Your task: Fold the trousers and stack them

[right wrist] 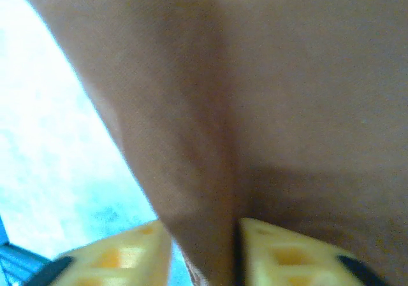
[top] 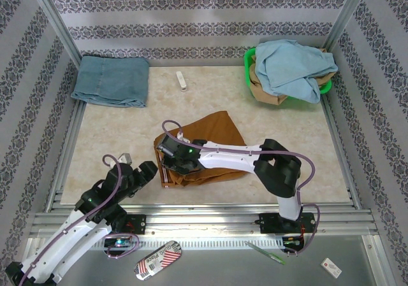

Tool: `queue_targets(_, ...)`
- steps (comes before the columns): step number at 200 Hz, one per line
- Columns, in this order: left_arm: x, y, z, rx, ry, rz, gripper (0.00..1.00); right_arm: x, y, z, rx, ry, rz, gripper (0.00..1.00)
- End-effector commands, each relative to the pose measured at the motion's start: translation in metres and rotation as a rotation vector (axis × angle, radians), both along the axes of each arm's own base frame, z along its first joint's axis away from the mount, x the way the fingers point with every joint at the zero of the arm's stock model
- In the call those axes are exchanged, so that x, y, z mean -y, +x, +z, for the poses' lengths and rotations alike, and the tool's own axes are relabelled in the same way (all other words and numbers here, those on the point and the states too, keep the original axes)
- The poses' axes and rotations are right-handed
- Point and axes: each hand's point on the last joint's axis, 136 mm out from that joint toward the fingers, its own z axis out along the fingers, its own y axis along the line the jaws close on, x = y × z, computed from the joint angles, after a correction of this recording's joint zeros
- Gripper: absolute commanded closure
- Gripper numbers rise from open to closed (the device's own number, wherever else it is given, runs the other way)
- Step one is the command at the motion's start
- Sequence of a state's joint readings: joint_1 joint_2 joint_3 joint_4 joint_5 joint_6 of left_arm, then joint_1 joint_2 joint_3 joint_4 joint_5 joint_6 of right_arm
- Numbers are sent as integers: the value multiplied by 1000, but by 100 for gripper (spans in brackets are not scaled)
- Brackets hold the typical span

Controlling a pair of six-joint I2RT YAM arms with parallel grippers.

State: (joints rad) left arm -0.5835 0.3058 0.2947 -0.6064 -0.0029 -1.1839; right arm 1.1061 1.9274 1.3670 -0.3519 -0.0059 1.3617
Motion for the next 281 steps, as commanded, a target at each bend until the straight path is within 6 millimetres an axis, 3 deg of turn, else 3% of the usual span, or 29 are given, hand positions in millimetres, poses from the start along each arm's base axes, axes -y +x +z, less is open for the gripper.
queue_targets(1, -8, -8, -6, -65, 46, 23, 23, -7, 2, 10, -14, 85, 43, 56)
queue_targets(25, -4, 1, 2, -42, 58, 18, 22, 2, 3, 37, -14, 161, 63, 47)
queue_targets(41, 0, 9, 5, -43, 79, 5, 22, 20, 6, 59, 0, 197, 65, 45)
queue_targets(74, 33, 32, 17, -25, 59, -100, 24, 95, 25, 96, 93, 189, 16, 42)
queue_targets(92, 56, 43, 16, -44, 44, -178, 27, 157, 39, 96, 123, 99, -27, 40)
queue_targets(113, 71, 49, 16, -62, 73, -229, 32, 225, 46, 82, 103, 20, -93, 38)
queue_targets(151, 87, 39, 2, -120, 127, -285, 35, 289, 47, 72, 101, 99, -218, 36)
queue_targets(169, 95, 32, -10, -137, 158, -316, 36, 301, 47, 69, 120, 100, -226, 36)
queue_targets(189, 103, 29, -17, -136, 170, -331, 47, 305, 47, 61, 121, 91, -214, 35)
queue_targets(228, 103, 38, 5, -70, 236, -331, 100, 305, 48, 41, 104, 78, -177, 35)
queue_targets(281, 92, 49, 62, 56, 317, -336, 100, 308, 52, 44, 128, 61, -172, 35)
